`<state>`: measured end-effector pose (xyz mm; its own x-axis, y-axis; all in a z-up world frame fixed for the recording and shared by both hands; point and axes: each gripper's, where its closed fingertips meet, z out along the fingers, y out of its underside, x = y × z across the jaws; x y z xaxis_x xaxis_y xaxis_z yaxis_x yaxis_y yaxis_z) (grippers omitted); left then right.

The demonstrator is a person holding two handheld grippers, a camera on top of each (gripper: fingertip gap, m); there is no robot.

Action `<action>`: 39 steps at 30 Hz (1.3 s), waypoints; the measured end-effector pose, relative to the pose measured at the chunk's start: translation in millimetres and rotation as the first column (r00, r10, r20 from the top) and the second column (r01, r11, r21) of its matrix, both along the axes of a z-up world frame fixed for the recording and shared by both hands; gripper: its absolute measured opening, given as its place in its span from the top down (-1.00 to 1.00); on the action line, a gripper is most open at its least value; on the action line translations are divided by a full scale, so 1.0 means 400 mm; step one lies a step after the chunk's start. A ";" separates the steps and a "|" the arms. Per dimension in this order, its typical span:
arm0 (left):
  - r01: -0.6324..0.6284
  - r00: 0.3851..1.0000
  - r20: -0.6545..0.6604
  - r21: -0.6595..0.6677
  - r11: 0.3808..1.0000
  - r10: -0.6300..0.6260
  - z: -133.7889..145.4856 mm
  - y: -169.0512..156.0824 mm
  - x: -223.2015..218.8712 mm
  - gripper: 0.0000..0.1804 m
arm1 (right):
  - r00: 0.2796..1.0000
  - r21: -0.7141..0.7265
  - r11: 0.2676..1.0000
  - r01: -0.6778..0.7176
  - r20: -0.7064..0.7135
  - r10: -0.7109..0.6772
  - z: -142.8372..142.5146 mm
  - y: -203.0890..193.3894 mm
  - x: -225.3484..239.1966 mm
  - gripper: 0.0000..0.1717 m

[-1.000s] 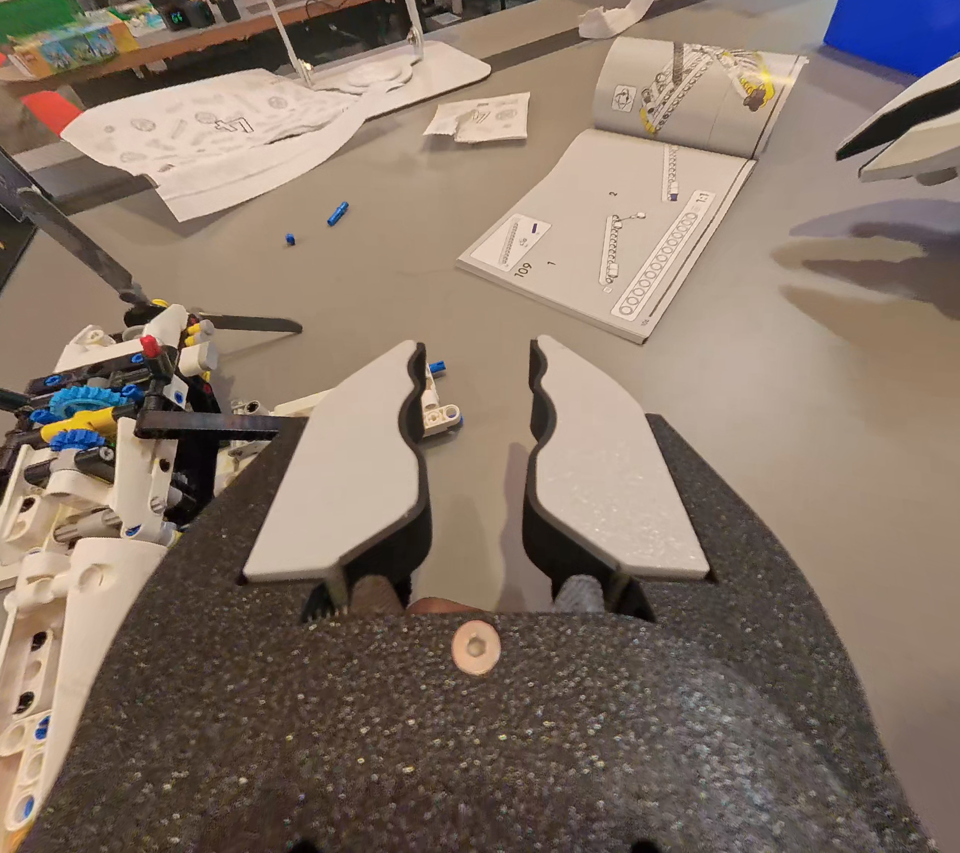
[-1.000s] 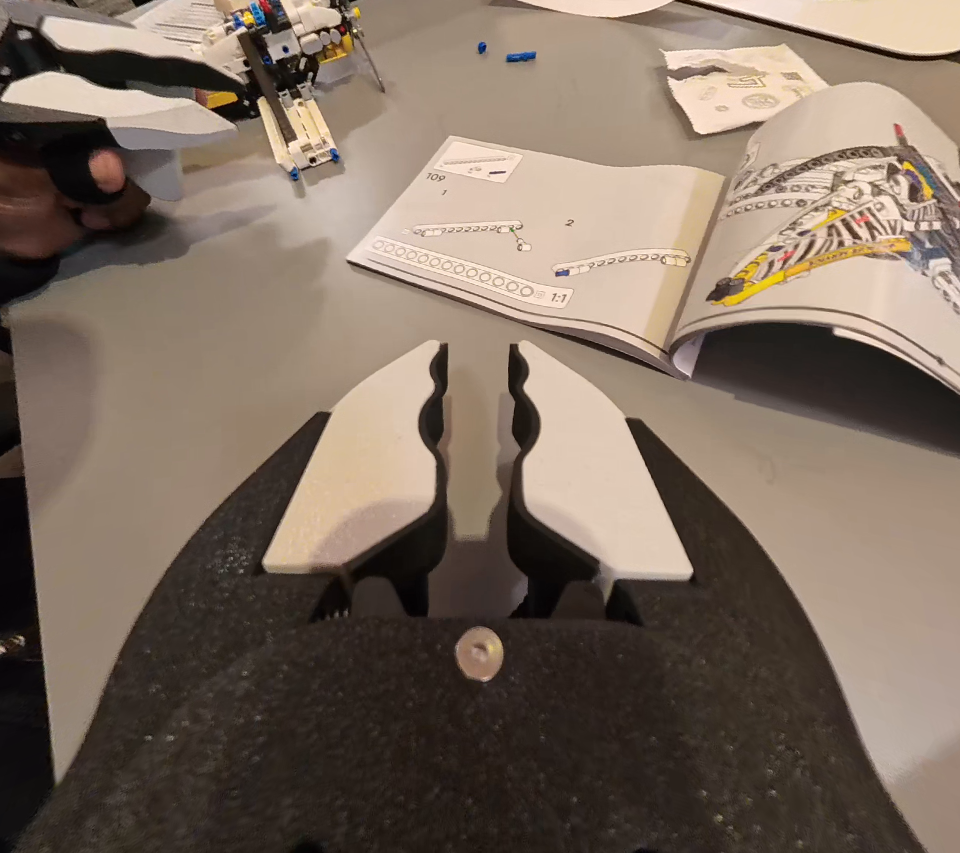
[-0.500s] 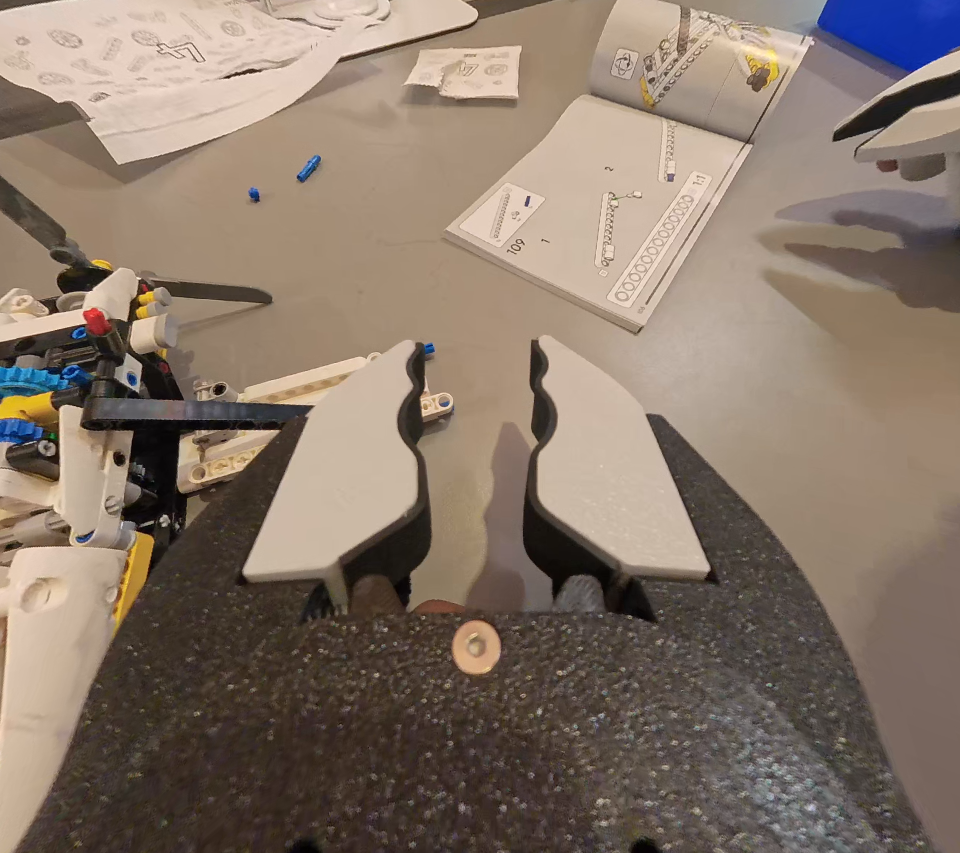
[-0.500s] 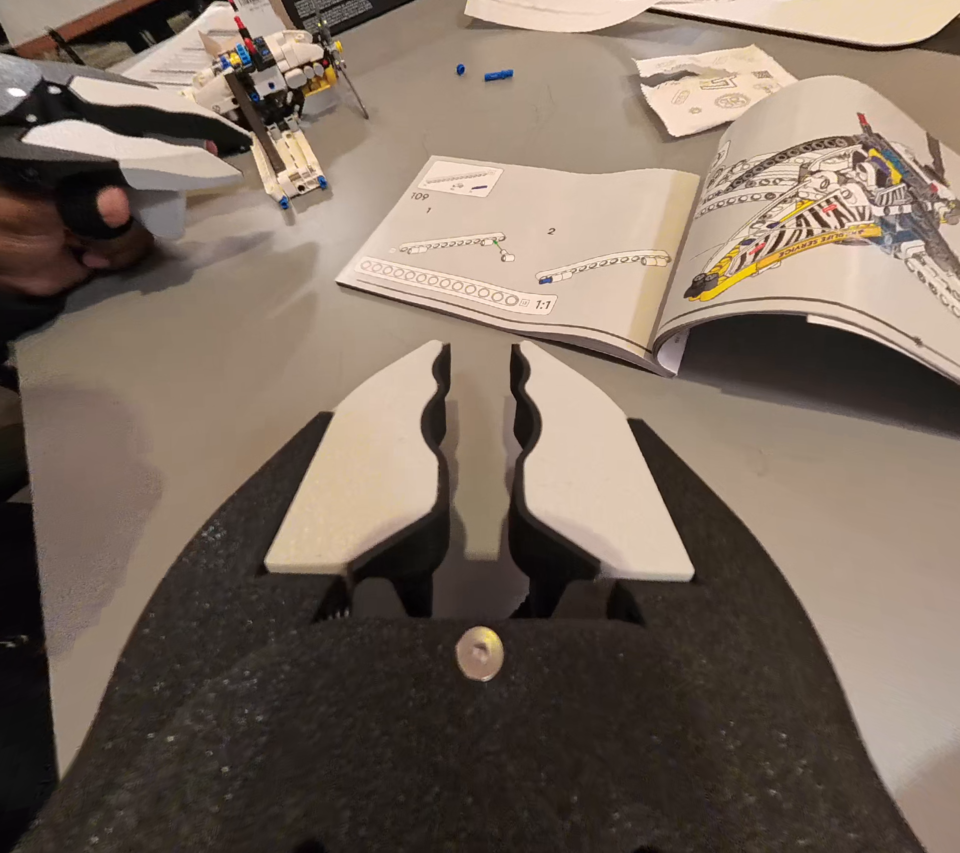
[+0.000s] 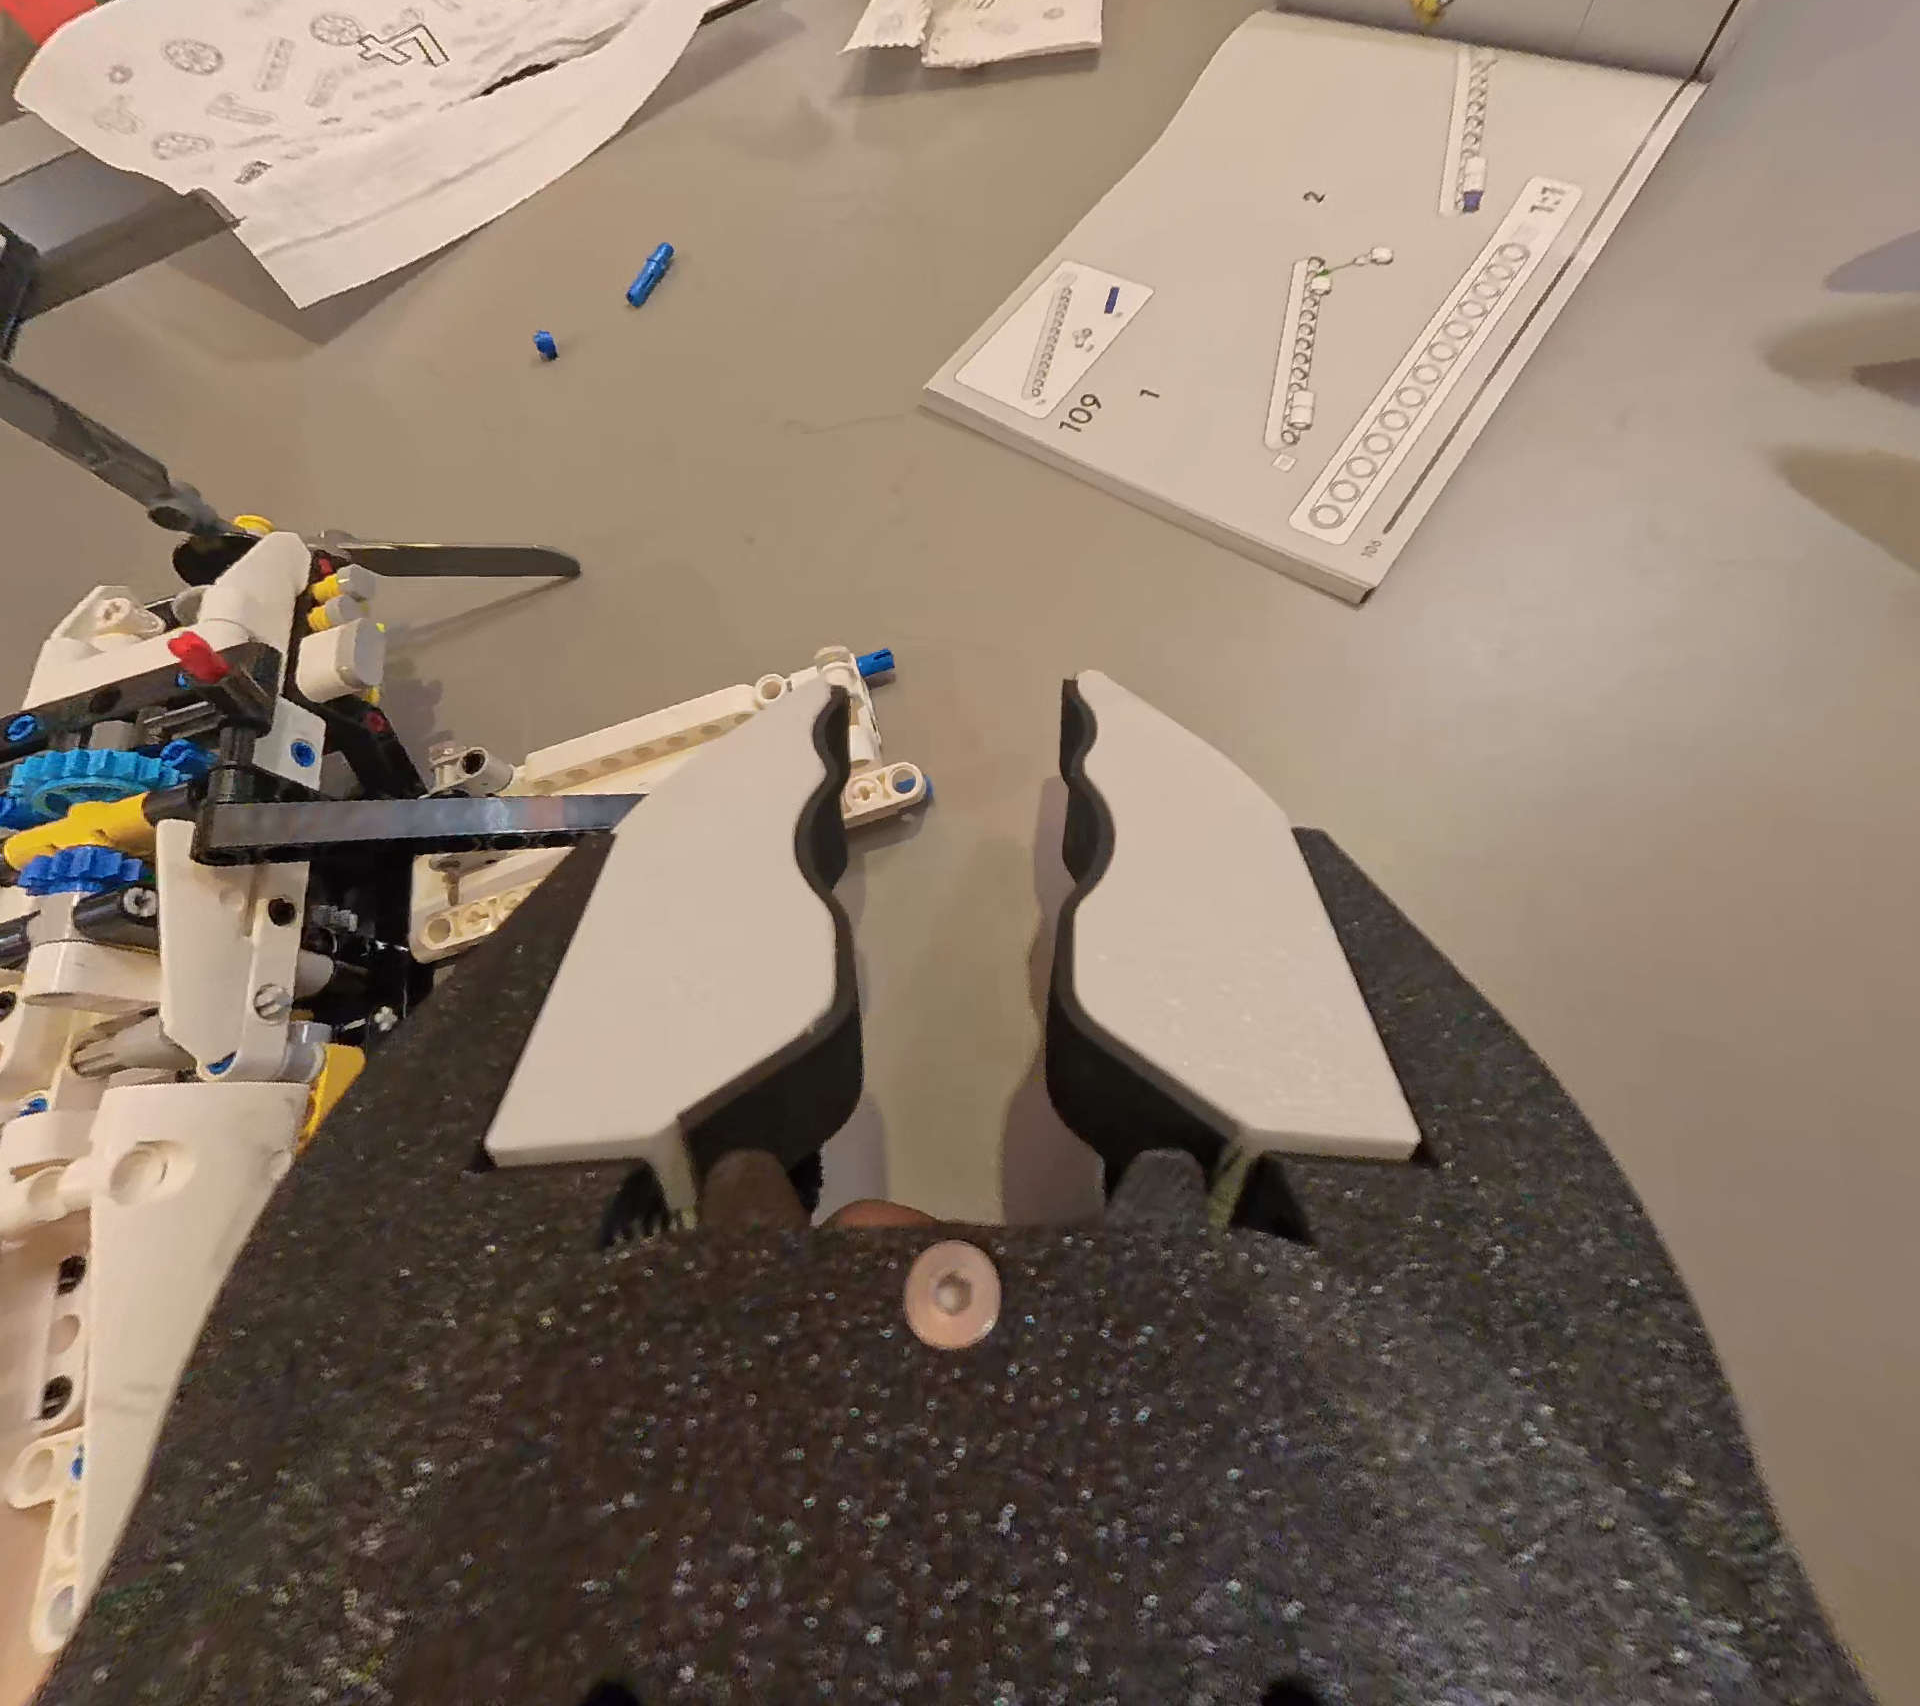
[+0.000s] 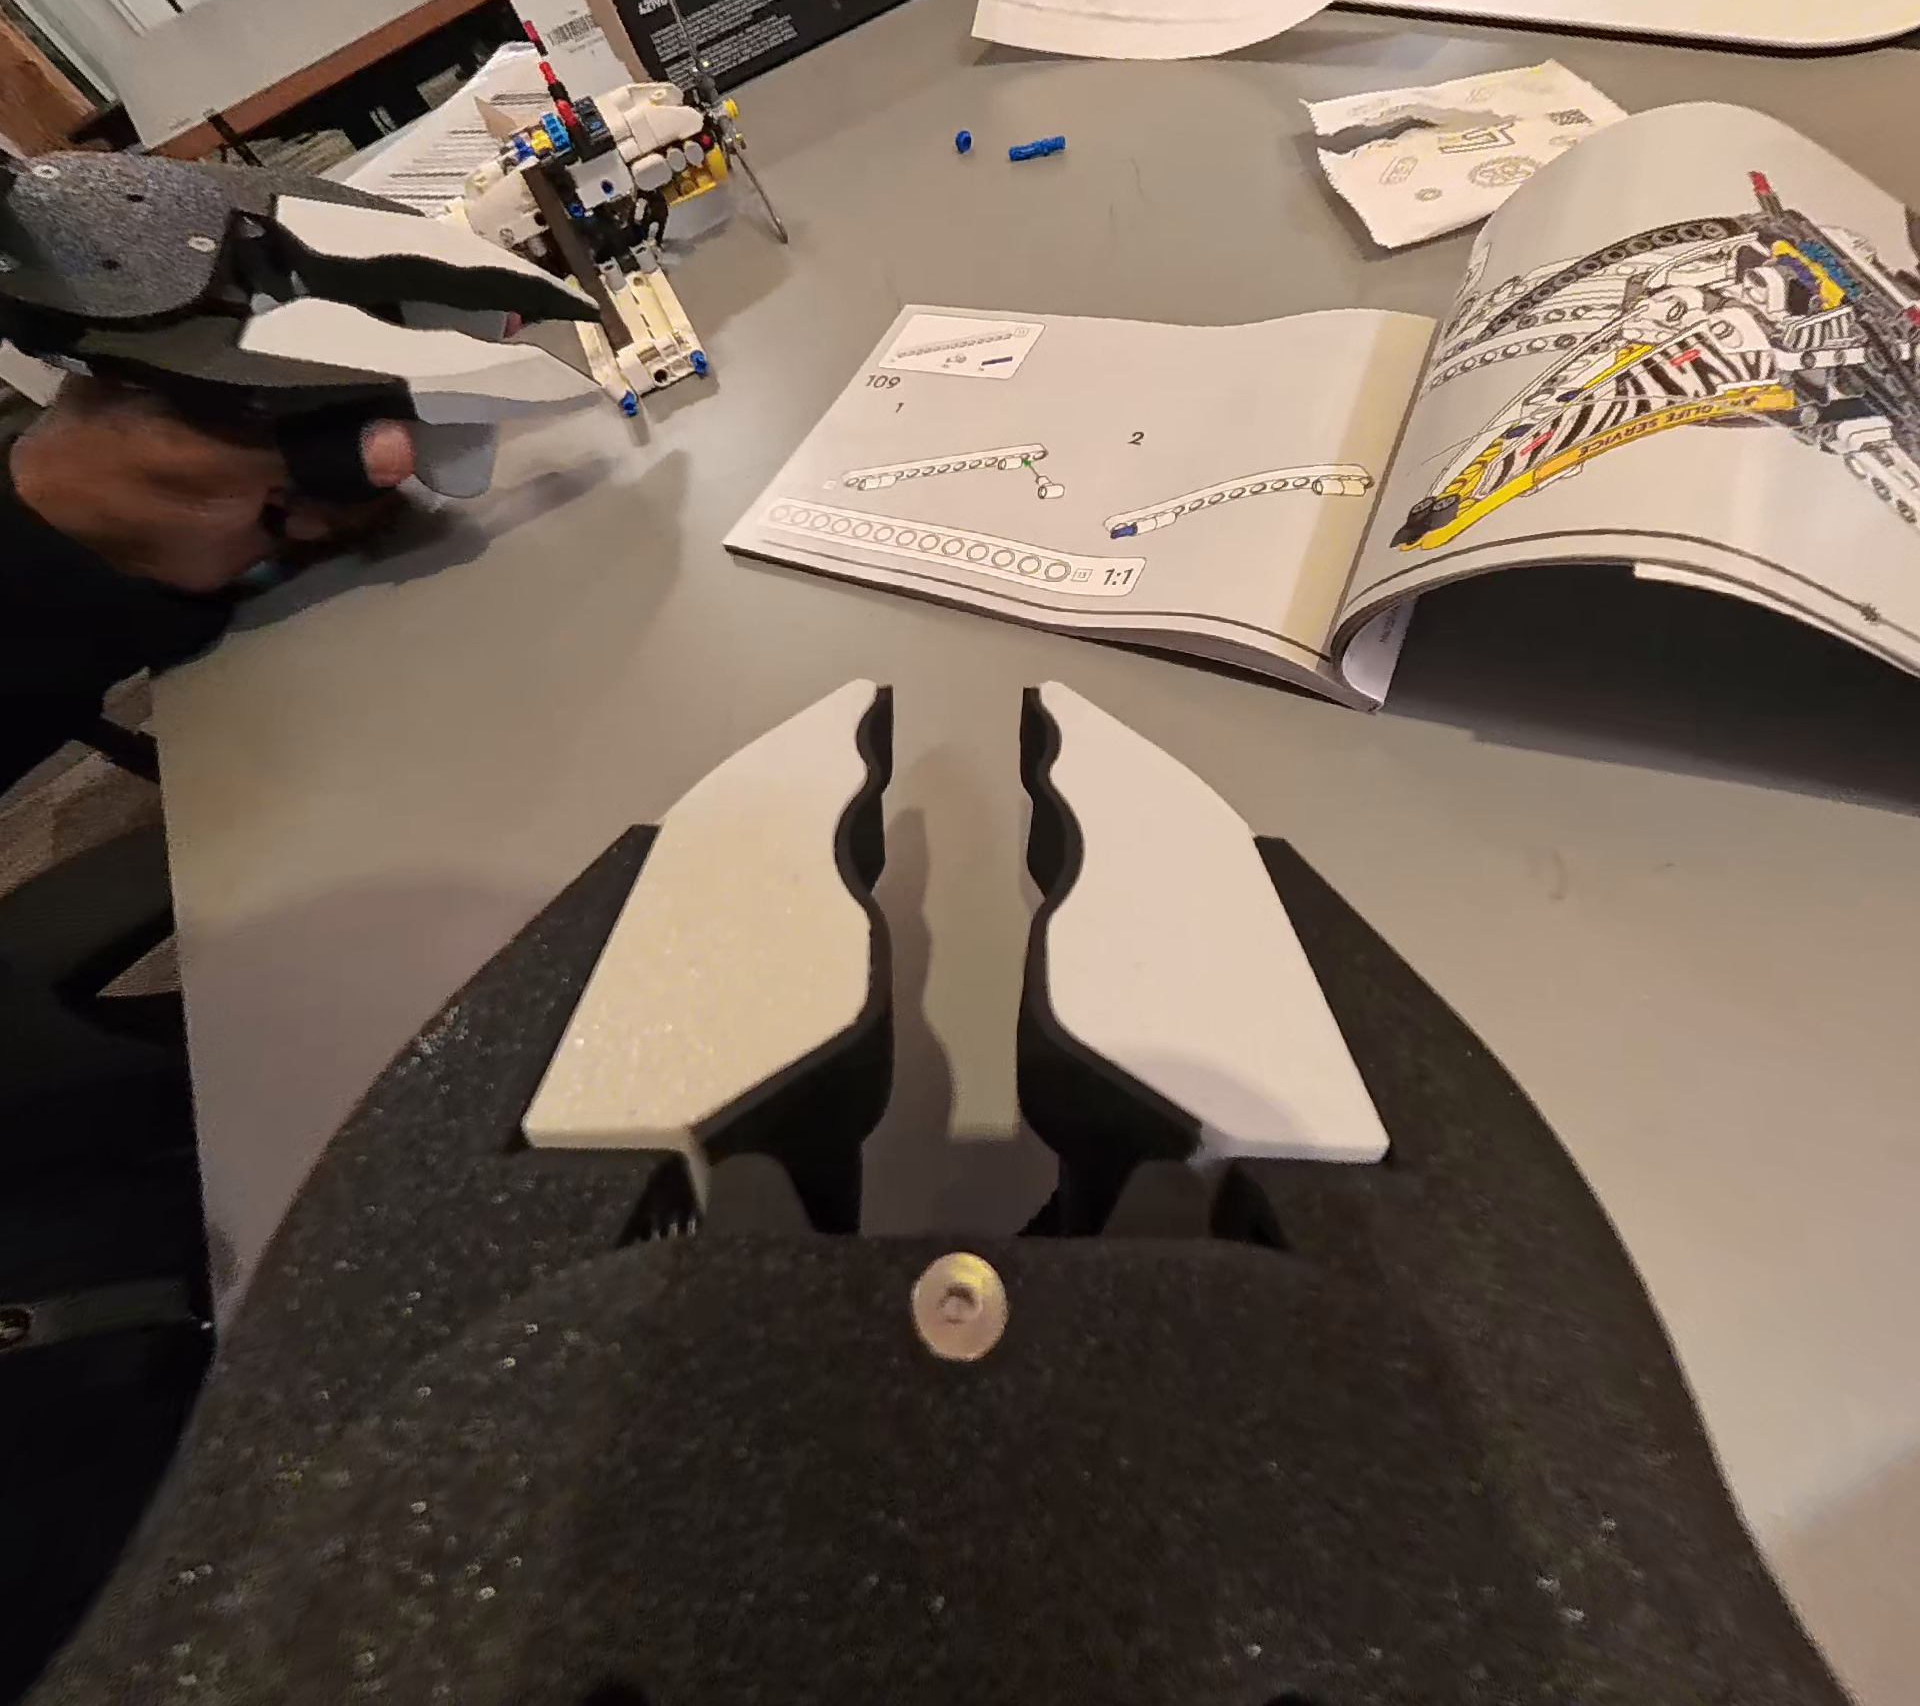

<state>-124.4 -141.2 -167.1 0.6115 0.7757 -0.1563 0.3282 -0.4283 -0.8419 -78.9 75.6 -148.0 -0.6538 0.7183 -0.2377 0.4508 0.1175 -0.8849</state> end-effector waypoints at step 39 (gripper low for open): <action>0.350 0.926 0.091 -0.572 0.742 -0.366 -0.027 -0.178 0.022 0.55 | 0.955 0.090 0.951 -0.297 0.041 0.294 0.021 -0.184 0.027 0.71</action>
